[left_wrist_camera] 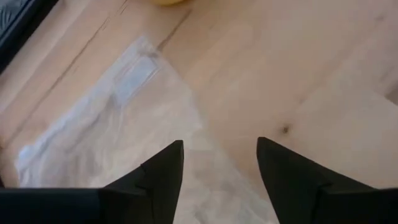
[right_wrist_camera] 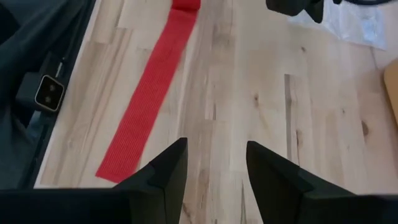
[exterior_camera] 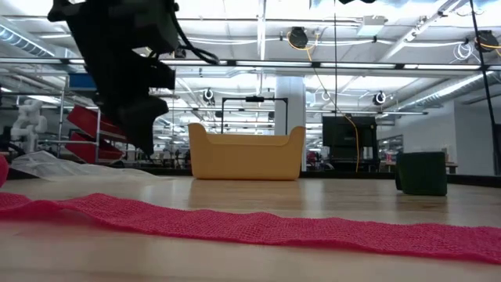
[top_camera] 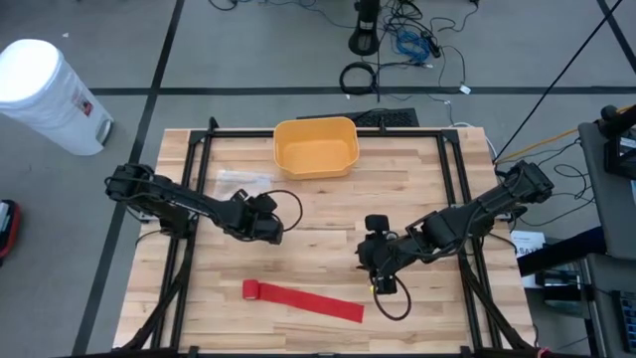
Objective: Roll bandage
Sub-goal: Open the transparent zip bag
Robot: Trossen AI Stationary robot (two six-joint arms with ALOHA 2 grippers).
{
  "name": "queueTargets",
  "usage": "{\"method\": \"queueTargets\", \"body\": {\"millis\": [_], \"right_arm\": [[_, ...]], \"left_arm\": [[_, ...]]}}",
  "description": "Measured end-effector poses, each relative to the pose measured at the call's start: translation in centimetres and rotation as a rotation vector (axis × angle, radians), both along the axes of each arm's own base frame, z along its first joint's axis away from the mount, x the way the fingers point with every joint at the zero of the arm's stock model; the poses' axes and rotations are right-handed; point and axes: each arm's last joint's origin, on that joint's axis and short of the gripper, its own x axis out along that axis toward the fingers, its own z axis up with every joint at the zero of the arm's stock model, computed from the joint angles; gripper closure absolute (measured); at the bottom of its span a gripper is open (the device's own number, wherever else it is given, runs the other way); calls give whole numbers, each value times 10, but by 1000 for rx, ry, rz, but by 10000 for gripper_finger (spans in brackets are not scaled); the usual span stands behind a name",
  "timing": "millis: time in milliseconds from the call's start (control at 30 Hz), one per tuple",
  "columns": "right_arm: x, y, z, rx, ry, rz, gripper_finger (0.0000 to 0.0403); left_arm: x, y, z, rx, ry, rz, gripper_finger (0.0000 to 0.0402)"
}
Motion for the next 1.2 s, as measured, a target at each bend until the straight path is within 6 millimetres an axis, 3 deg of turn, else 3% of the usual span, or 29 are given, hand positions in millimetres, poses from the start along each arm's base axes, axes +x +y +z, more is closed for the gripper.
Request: {"method": "queueTargets", "body": {"millis": [267,667,900,1033,1200], "right_arm": [[1,-1,0,18,0,-24,252],[2,0,1,39,-22,-42,252],[2,-1,2,17,-32,-45,252],[2,-1,2,16,-32,-45,252],[2,-1,2,16,-32,-45,252]], "left_arm": [[1,0,-4,-13,-27,68,189],[9,-2,-46,-32,104,157,189],[9,-2,-52,16,127,152,192],[9,-2,-53,-14,143,154,230],[11,-9,-52,-19,137,130,342]]}}
